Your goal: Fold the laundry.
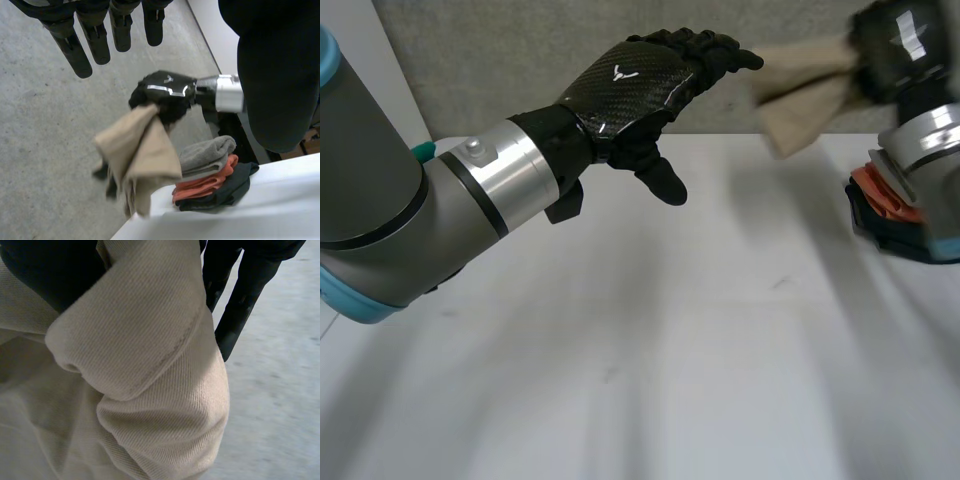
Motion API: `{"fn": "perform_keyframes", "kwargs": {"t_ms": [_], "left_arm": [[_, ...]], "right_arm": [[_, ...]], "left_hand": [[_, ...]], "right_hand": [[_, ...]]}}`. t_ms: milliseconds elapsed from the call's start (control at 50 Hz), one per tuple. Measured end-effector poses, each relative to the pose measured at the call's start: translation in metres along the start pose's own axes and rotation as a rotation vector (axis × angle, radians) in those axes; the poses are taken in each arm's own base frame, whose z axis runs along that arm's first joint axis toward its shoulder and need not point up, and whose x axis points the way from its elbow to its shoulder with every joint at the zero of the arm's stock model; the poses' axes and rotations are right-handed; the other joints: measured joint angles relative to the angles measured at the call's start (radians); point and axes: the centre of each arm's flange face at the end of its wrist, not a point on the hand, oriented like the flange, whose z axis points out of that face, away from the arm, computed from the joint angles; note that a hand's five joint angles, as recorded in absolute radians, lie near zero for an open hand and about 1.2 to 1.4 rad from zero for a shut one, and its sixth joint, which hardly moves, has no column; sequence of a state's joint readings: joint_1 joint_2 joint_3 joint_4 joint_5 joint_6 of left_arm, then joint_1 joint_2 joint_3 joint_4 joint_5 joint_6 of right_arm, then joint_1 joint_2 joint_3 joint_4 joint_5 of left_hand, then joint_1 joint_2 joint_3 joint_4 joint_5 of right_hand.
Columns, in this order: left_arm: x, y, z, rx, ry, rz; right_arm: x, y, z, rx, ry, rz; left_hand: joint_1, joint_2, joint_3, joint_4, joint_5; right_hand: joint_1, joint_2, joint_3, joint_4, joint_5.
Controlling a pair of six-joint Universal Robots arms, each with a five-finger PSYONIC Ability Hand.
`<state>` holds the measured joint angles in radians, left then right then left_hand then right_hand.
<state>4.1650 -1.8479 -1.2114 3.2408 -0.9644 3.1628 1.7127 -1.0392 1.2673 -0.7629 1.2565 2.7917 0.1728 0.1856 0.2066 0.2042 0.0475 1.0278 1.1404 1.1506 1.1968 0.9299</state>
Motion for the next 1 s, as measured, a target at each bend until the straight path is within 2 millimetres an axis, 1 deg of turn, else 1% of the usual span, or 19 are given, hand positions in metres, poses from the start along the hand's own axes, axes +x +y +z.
{"fn": "perform_keyframes", "kwargs": {"t_ms": [20,100,140,160,180,240,280,300,380,480,560,620,640,680,700,720,760,860,1000], "left_arm": [[0.001,-0.001,0.0,0.002,0.002,0.0],[0.003,-0.001,0.0,0.002,0.007,-0.004],[0.003,0.0,0.0,0.0,0.009,-0.007],[0.004,0.0,0.0,-0.001,0.01,-0.008],[0.004,0.001,0.0,-0.003,0.011,-0.01],[0.005,0.003,0.0,-0.007,0.014,-0.014],[0.006,0.004,0.001,-0.009,0.015,-0.015],[0.006,0.005,0.001,-0.011,0.017,-0.017],[0.008,0.007,0.002,-0.017,0.023,-0.022],[0.011,0.01,0.003,-0.023,0.029,-0.027],[0.014,0.011,0.003,-0.024,0.036,-0.03],[0.015,0.011,0.003,-0.024,0.04,-0.03],[0.017,0.01,0.003,-0.023,0.044,-0.03],[0.019,0.01,0.004,-0.022,0.048,-0.03],[0.02,0.01,0.004,-0.021,0.05,-0.03],[0.021,0.009,0.004,-0.02,0.052,-0.03],[0.022,0.008,0.004,-0.018,0.056,-0.029],[0.024,0.006,0.004,-0.013,0.059,-0.026],[0.026,0.003,0.003,-0.007,0.063,-0.025]], "right_arm": [[0.028,0.005,0.007,0.019,0.031,0.012],[0.09,0.028,0.013,0.03,0.082,0.043],[0.122,0.049,0.01,0.028,0.104,0.055],[0.129,0.054,0.009,0.027,0.108,0.057],[0.146,0.069,0.006,0.027,0.116,0.06],[0.171,0.103,-0.005,0.023,0.117,0.069],[0.176,0.114,-0.01,0.021,0.112,0.073],[0.183,0.138,-0.021,0.009,0.098,0.088],[0.187,0.182,-0.046,-0.032,0.061,0.129],[0.179,0.221,-0.076,-0.098,0.02,0.179],[0.171,0.236,-0.091,-0.137,0.0,0.209],[0.171,0.237,-0.095,-0.146,0.0,0.214],[0.173,0.233,-0.097,-0.152,0.005,0.214],[0.175,0.228,-0.097,-0.153,0.013,0.211],[0.176,0.226,-0.097,-0.153,0.016,0.21],[0.182,0.218,-0.095,-0.152,0.031,0.205],[0.188,0.208,-0.093,-0.159,0.053,0.206],[0.21,0.184,-0.094,-0.21,0.108,0.224],[0.25,0.148,-0.119,-0.378,0.185,0.212]], "left_hand": [[0.0,0.0,0.0,0.0,0.0],[0.0,0.0,0.0,0.0,0.0],[0.0,0.0,0.0,0.0,0.0],[0.0,0.0,0.0,0.0,0.0],[0.0,0.0,0.0,0.0,0.0],[0.0,0.0,0.0,0.0,0.0],[0.0,0.0,0.0,0.0,0.0],[0.0,0.0,0.0,0.0,0.0],[0.0,0.0,0.0,0.0,0.0],[0.0,0.0,0.0,0.0,0.0],[0.0,0.0,0.0,0.0,0.0],[0.0,0.0,0.0,0.0,0.0],[0.0,0.0,0.0,0.0,0.0],[0.0,0.0,0.0,0.0,0.0],[0.0,0.0,0.0,0.0,0.0],[0.0,0.0,0.0,0.0,0.0],[0.0,0.0,0.0,0.0,0.0],[0.0,0.0,0.0,0.0,0.0],[0.0,0.0,0.0,0.0,0.0]], "right_hand": [[0.0,0.0,0.0,0.0,0.0],[0.0,0.001,0.0,0.0,0.006],[0.0,0.001,0.0,0.0,0.006],[0.0,0.001,0.0,0.0,0.006],[0.0,0.001,0.0,0.0,0.006],[0.0,0.001,0.0,0.002,0.006],[0.0,0.001,0.0,0.002,0.006],[0.0,0.001,0.0,0.003,0.006],[0.0,0.001,0.0,0.003,0.006],[0.0,0.007,0.0,0.003,0.006],[0.0,0.011,0.0,0.005,0.021],[-0.001,0.007,-0.004,-0.017,0.02],[-0.004,-0.146,-0.155,-0.188,-0.105],[-0.075,-0.245,-0.252,-0.276,-0.198],[-0.189,-0.356,-0.344,-0.378,-0.303],[-0.496,-0.626,-0.628,-0.67,-0.598],[-0.726,-0.851,-0.855,-0.902,-0.812],[-0.8,-0.927,-0.939,-0.989,-0.883],[-0.8,-0.927,-0.939,-0.99,-0.883]]}}
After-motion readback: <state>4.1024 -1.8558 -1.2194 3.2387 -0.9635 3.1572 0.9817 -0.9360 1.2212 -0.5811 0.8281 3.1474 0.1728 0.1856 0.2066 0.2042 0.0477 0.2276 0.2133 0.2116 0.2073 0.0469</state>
